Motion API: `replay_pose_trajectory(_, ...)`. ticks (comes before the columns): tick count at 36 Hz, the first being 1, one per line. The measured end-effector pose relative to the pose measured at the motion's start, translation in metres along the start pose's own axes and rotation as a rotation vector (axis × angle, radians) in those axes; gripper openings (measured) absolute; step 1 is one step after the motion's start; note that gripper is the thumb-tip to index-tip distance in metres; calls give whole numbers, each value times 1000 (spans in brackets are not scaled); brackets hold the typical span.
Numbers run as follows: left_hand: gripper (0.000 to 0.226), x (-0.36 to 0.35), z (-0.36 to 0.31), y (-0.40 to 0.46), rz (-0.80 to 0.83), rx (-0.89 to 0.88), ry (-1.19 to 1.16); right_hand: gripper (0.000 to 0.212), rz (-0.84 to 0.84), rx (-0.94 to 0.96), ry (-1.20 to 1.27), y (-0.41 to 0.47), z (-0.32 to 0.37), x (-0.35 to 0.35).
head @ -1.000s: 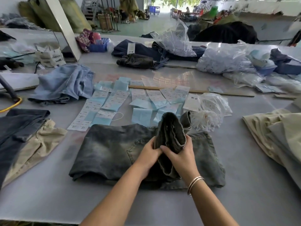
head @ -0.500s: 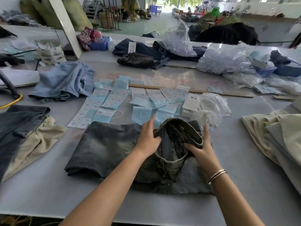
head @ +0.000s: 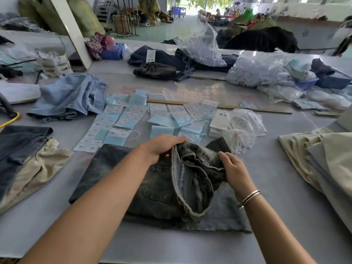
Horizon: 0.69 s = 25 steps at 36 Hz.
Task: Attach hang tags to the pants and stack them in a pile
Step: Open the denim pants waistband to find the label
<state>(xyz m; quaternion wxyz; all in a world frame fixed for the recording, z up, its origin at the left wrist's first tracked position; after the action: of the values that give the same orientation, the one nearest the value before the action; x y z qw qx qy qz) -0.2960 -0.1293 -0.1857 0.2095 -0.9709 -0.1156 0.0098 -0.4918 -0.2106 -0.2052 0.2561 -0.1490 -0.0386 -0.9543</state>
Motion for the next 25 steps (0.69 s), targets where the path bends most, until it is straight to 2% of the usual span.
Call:
replay_pose_trajectory(6, 40, 1, 15, -5, 13, 50, -125, 24, 63, -140, 252, -7, -8, -7)
replay_pose_trajectory(8, 36, 2, 16, -8, -33, 9, -161, 24, 135, -138, 282, -11, -6, -8)
replay_pose_trajectory(10, 22, 1, 15, -10, -101, -72, -214, 18, 173, -113, 270, -15, -2, -8)
replay_pose_trajectory(11, 23, -1, 15, -13, -135, -109, -230, 18, 180, -102, 261, -18, 0, -8)
replay_pose_trajectory(14, 75, -22, 24, -22, -151, -171, -172, 43, 179, -49, 252, -27, 4, -11)
replay_pose_trajectory(16, 95, -36, 41, -25, -237, -137, -100, 55, 181, -6, 272, -34, 8, -15)
replay_pose_trajectory(18, 93, -41, 56, -28, -374, -104, -112, 61, 188, 46, 234, -41, 13, -20)
replay_pose_trajectory(20, 87, -45, 61, -30, -426, -102, -165, 61, 171, 89, 133, -46, 15, -25)
replay_pose_trajectory(25, 68, -56, 53, -37, -364, -165, -183, 26, 117, 93, -21, -47, 22, -28)
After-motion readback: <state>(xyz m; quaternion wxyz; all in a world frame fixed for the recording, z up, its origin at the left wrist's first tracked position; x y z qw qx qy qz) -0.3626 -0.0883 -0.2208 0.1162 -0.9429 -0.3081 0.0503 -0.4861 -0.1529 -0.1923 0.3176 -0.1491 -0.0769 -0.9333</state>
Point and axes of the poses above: each hand's wrist, its own y-axis towards the middle knuckle, its own x-axis out of the back of the hand, z = x × y, the point moved 6 cm from there along y, towards the middle knuckle, and after that the axes turned 3 degrees about z, right-handed, at the moved point
